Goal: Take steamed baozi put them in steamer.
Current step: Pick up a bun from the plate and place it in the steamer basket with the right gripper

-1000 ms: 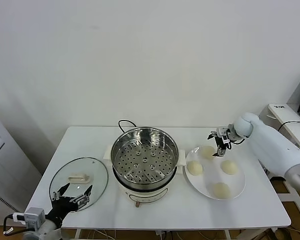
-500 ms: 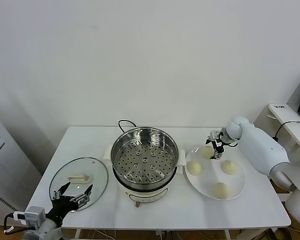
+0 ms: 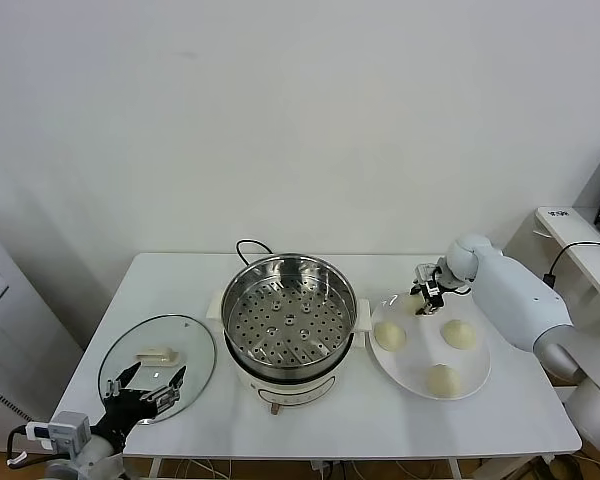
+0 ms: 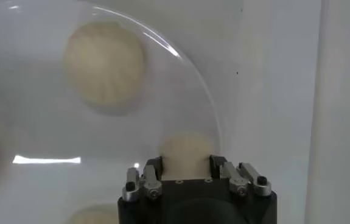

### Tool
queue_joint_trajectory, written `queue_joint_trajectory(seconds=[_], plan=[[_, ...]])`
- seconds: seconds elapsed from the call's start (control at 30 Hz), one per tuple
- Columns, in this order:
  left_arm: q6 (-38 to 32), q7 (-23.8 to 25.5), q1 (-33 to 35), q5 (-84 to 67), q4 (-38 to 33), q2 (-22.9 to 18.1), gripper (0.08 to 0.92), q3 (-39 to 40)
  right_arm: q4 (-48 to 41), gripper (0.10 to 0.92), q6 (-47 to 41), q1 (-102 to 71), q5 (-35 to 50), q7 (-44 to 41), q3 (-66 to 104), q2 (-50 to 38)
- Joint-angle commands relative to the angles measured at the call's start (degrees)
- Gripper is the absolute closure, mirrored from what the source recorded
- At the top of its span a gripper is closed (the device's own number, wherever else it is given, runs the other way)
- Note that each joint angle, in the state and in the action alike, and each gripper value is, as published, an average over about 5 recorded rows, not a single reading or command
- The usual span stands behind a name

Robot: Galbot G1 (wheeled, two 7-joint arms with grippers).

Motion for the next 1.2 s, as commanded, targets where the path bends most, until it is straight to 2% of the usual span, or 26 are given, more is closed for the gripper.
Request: queue_joint_trajectory(seconds=[0.03,0.17,0.3,0.53,0.63,0.73,0.93,1.2], plan=[[0.06,-0.13,0.22,-0.04,-0.22,-0.26,0.177,-0.03,4.58,0.541,-0.36,1.54,2.15,-0.61,-2.89,-1.80],[0.24,-0.34,0.58,-0.03,-0.53,-0.23,0.177,-0.06,13.73,0.542,-1.05,7.83,10.12,-2.94,-9.77,-5.97],[0.43,-0.56,0.49,-0.02,-0.69,-0.02,0.177,0.05,18.34,0.538,2.87,17.68,16.15,-6.48,-14.12,-7.25],[0.73,-0.85,0.30,0.04,-0.97,0.12,0.177,0.35,16.67,0.533,16.14,29.14,20.91,-12.51,-17.00,-0.68],[0.74,-0.85,0.38,0.08,-0.95,0.11,0.177,0.35,13.55,0.533,24.74,30.98,22.15,-15.89,-16.44,4.31],[0.74,-0.85,0.47,0.12,-0.90,0.08,0.177,0.32,10.97,0.533,32.81,31.60,22.17,-18.45,-14.97,9.19],[0.69,-0.86,0.51,0.12,-0.61,0.36,0.177,0.07,9.27,0.533,41.61,31.11,19.49,-19.52,-13.48,17.13],[0.74,-1.00,0.49,0.13,-0.69,0.40,0.177,-0.14,8.82,0.533,43.33,27.47,10.71,-20.41,-11.71,23.46]])
